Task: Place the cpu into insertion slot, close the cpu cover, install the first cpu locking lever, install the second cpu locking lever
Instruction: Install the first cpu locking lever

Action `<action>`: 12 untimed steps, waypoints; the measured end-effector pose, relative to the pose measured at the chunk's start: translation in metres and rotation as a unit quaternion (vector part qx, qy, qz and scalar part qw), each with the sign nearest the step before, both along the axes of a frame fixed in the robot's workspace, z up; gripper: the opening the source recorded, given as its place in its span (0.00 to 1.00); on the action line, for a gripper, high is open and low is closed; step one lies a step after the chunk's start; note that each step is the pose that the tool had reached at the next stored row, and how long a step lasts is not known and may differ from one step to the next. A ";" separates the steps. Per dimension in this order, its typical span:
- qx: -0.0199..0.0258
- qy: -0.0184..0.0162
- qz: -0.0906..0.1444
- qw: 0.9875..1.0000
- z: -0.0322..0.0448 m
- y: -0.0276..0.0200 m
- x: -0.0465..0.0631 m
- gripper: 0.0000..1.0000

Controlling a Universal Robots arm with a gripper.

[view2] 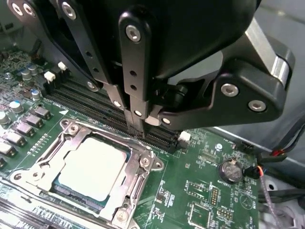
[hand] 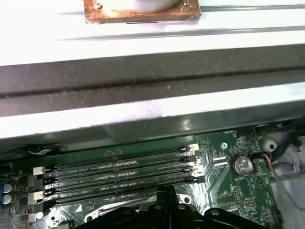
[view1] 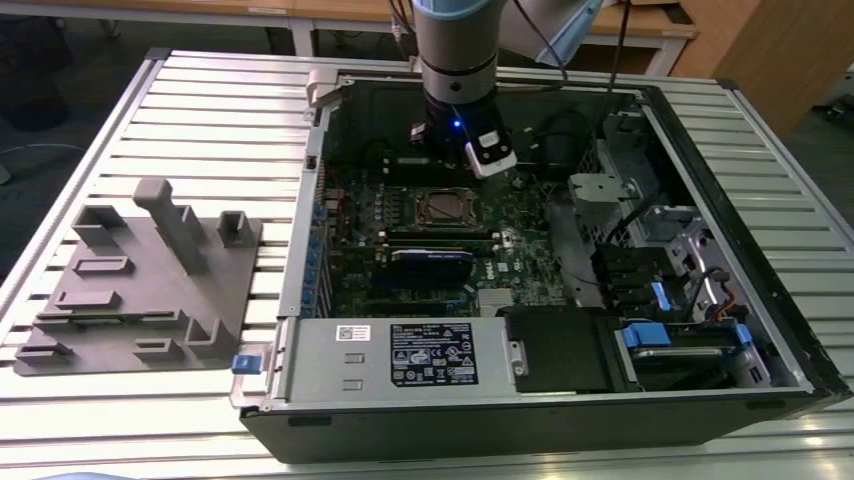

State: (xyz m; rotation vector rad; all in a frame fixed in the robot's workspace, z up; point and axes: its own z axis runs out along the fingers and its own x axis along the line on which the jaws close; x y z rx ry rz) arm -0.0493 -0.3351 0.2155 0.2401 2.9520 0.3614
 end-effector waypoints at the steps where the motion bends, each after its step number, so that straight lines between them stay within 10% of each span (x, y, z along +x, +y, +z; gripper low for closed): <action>1: 0.000 0.000 0.000 1.000 0.0000 0.0000 0.000 0.11; 4: -0.001 0.001 0.000 1.000 0.0000 0.0000 0.000 0.11; 12: -0.032 0.041 0.000 0.999 -0.0010 0.0015 0.000 0.11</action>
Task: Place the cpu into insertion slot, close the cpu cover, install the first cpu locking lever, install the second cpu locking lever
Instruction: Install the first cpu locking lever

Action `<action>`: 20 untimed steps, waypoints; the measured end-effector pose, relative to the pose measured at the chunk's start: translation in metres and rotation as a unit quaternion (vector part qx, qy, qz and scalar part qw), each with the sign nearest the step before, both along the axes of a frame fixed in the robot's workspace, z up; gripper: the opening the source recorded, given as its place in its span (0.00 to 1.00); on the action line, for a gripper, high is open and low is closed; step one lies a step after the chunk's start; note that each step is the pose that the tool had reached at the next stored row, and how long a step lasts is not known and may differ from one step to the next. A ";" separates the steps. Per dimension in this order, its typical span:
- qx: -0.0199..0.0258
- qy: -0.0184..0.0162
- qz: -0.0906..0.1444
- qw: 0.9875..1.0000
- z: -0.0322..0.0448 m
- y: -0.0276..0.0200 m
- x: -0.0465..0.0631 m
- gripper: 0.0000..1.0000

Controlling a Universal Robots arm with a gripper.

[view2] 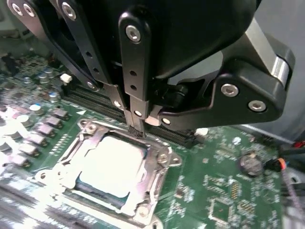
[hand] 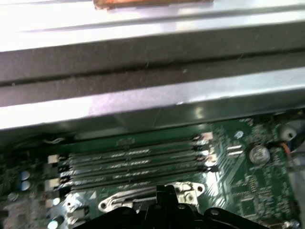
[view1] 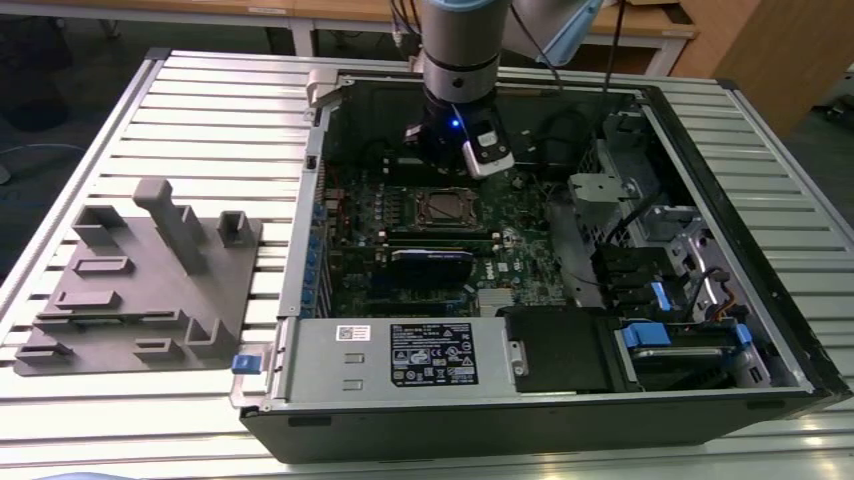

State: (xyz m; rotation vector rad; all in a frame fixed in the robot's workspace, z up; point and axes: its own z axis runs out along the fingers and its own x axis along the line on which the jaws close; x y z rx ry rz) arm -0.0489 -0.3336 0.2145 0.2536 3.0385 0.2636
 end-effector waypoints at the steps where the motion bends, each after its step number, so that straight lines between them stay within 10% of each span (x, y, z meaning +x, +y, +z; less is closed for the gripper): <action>1: -0.005 0.005 0.000 1.000 -0.0001 0.0003 0.000 0.11; 5: -0.026 0.017 0.000 1.000 -0.0005 0.0009 0.000 0.11; 12: -0.028 0.017 0.000 0.999 -0.0005 0.0009 0.000 0.11; 20: -0.065 0.017 -0.001 0.998 -0.0005 0.0009 0.000 0.11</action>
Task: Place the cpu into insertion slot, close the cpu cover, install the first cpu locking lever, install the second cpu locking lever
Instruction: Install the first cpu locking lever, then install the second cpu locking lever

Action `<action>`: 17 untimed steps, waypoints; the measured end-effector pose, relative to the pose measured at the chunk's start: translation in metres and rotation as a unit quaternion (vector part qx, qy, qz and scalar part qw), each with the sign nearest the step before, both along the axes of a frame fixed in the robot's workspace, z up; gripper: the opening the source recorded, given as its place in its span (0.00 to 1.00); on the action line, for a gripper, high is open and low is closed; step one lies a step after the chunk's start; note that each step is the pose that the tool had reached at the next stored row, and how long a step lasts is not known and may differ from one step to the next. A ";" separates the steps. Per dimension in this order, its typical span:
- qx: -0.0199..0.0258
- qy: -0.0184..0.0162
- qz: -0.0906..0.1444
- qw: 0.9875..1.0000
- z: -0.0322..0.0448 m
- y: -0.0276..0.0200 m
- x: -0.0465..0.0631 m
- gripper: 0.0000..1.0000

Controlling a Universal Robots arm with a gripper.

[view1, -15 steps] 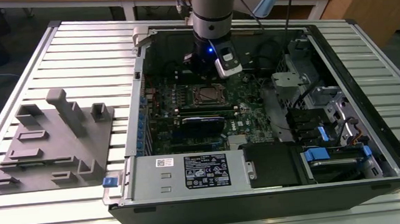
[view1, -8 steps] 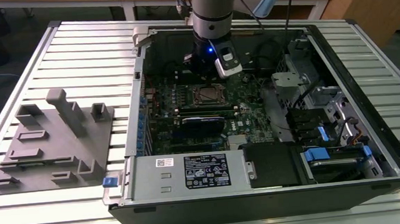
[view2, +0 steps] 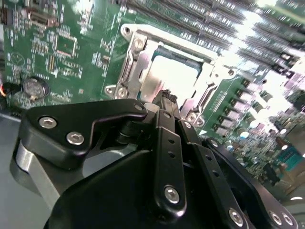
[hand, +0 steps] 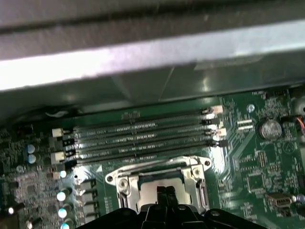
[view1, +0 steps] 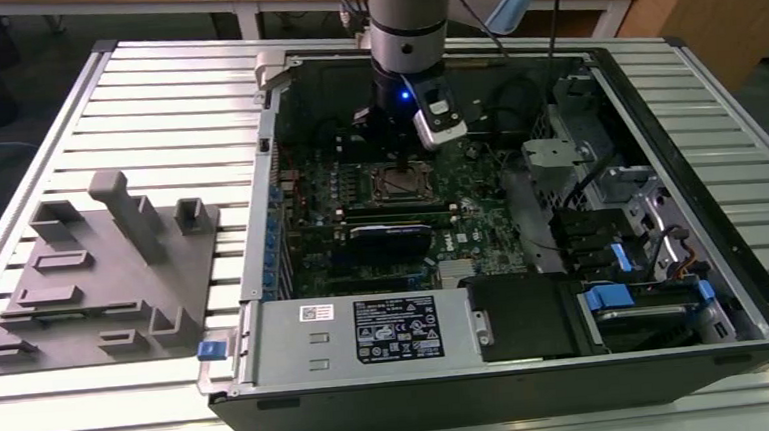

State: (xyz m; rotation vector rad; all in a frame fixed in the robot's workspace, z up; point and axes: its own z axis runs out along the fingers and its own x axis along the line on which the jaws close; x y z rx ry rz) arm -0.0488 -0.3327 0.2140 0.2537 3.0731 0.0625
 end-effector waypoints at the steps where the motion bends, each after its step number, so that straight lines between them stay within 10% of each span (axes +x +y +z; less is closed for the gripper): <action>1: -0.003 0.000 0.000 1.000 0.0000 0.0000 0.000 0.11; 17: -0.003 0.000 0.004 1.000 -0.0001 -0.0091 0.000 0.11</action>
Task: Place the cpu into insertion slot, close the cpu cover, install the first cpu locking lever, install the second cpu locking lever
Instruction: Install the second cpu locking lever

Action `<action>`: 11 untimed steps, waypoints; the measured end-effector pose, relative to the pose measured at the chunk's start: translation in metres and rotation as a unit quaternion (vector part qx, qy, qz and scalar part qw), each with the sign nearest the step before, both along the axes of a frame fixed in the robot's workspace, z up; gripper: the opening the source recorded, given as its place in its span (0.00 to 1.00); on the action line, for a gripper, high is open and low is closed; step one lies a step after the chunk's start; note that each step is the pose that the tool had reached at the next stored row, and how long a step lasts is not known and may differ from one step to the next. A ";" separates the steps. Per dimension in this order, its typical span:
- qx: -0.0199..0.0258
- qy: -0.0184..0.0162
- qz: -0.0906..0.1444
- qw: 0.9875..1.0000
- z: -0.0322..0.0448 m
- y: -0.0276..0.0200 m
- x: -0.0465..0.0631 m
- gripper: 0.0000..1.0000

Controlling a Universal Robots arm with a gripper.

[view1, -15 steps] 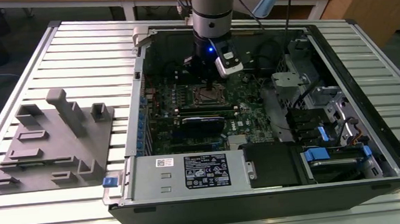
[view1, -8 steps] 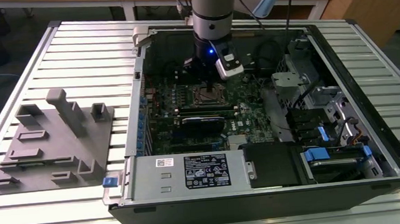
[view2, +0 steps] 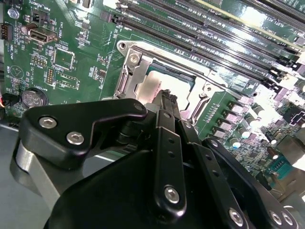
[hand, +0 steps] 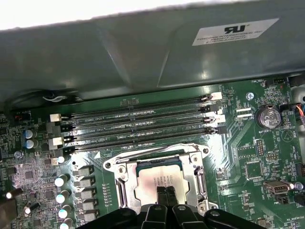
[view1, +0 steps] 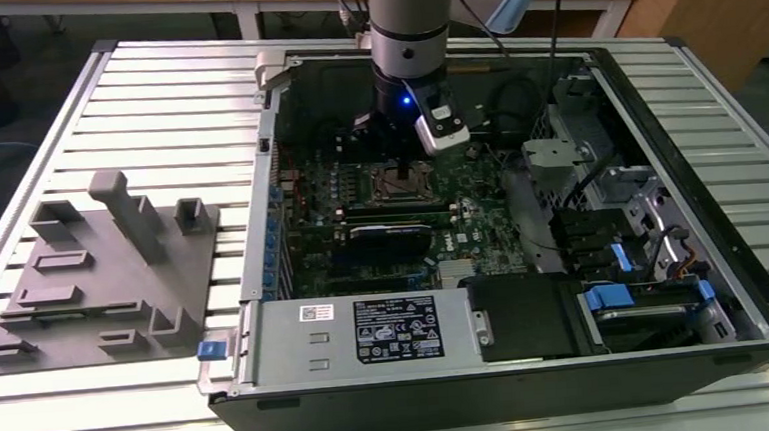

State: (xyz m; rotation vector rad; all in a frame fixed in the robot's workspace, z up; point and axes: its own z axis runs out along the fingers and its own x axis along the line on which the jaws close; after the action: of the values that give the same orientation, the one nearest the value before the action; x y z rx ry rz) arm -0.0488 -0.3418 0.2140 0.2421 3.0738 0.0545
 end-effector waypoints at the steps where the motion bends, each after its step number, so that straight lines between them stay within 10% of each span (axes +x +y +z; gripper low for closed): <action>1: 0.000 0.000 0.000 1.000 0.0003 0.0000 0.000 0.11; 11: 0.000 0.000 0.000 1.000 0.0044 0.0000 0.000 0.11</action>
State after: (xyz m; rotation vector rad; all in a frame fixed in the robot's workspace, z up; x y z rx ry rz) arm -0.0488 -0.3417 0.2184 0.2420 3.0739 0.0543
